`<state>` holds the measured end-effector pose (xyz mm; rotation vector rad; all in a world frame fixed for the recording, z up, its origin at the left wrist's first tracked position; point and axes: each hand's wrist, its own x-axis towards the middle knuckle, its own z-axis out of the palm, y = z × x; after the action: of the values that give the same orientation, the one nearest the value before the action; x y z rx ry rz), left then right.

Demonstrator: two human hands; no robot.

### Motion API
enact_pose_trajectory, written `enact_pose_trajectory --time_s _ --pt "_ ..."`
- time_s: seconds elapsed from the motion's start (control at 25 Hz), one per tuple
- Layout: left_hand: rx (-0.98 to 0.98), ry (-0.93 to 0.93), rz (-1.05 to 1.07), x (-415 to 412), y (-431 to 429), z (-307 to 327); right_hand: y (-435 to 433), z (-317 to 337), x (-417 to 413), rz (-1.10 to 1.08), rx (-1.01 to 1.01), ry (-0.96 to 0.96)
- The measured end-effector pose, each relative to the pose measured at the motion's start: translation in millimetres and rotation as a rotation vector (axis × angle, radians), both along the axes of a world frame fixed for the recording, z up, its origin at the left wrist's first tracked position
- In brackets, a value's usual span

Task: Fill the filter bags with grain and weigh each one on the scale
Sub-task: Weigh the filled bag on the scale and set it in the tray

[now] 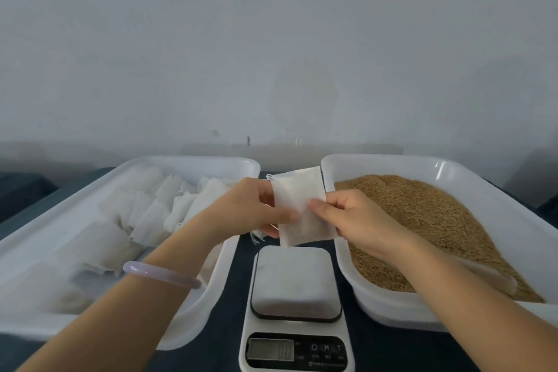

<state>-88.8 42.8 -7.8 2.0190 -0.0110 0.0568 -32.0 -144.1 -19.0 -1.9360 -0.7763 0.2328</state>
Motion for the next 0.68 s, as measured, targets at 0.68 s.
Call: enact_pose_trajectory --time_s 0.68 --pt "0.874 -0.004 -0.153 9.9 -4.1 -35.4 26.2 -26.1 2.4 0.102 -0.733 -0.514"
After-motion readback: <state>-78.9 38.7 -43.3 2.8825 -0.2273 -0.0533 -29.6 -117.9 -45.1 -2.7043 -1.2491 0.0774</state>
